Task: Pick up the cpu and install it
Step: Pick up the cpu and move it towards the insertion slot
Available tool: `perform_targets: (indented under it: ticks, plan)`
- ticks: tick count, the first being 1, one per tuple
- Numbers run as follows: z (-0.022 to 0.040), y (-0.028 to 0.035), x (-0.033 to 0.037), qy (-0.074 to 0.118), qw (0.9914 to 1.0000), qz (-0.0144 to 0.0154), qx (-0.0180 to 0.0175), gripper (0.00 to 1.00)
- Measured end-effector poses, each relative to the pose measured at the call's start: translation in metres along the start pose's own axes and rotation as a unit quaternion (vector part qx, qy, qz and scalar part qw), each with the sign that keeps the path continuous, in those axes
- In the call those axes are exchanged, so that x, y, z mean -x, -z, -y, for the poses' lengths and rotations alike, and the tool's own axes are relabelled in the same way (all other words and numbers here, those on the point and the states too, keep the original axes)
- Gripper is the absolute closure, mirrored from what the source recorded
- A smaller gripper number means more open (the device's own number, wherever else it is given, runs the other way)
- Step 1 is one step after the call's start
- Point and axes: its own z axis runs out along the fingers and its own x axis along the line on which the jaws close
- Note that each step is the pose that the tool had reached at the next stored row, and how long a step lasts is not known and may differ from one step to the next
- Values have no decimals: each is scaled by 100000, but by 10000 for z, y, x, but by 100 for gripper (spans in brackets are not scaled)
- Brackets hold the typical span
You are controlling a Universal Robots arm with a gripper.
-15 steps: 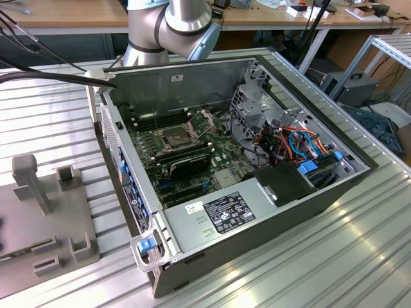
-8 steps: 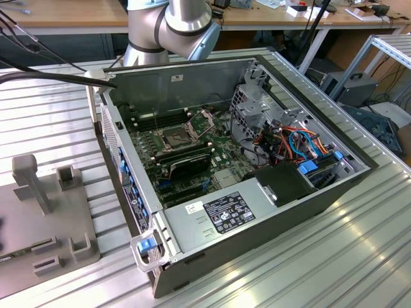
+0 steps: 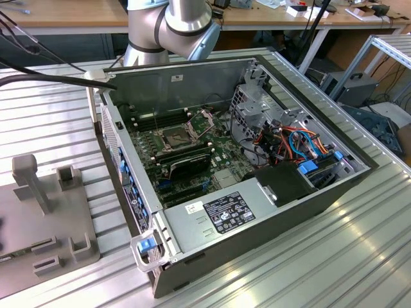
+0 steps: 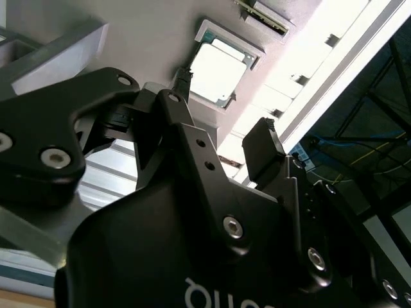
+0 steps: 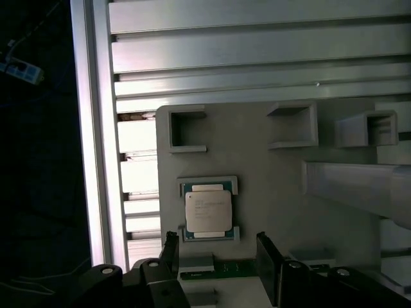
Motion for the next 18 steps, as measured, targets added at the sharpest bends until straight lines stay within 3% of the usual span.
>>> perform_targets:
  ticks: [12, 18]
  plan:
    - [4, -172, -1, 2, 100000, 1, 1, 40]
    - [7, -287, -2, 2, 100000, 1, 3, 40]
